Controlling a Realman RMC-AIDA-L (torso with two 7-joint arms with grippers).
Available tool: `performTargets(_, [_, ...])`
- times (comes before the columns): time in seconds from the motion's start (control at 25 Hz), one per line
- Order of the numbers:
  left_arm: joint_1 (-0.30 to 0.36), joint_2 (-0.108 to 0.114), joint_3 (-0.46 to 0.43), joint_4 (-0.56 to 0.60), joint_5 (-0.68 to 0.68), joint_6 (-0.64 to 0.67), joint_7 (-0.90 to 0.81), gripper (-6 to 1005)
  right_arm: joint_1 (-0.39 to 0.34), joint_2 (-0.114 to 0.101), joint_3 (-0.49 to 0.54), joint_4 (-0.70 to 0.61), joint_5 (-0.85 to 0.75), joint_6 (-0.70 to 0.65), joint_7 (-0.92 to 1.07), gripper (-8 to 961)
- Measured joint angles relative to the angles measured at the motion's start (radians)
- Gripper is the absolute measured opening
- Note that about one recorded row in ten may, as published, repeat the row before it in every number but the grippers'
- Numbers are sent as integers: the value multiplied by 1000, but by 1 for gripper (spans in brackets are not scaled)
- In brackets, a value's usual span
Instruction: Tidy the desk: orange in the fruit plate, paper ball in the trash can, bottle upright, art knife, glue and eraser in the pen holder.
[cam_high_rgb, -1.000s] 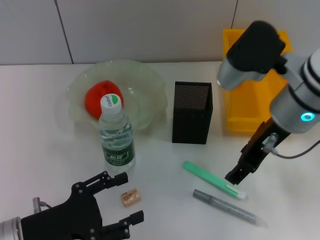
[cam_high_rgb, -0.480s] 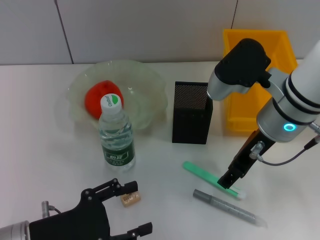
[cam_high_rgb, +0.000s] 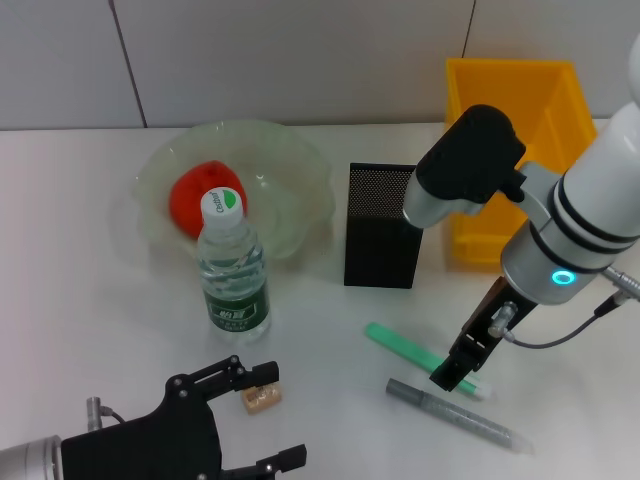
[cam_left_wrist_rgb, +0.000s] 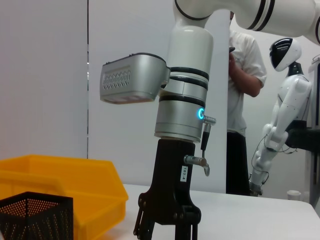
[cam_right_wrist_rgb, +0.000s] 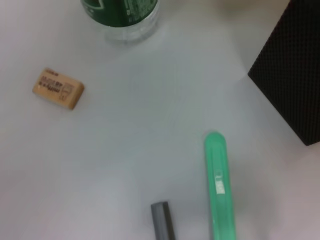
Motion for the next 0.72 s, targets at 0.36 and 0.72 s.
performTargets(0.36, [4, 4, -1, 4, 0, 1, 1, 805, 2, 1, -18, -8, 2, 31, 12, 719])
performTargets(0.72, [-2, 1, 2, 4, 0, 2, 1, 805, -5, 1, -31, -22, 25, 59, 12, 450])
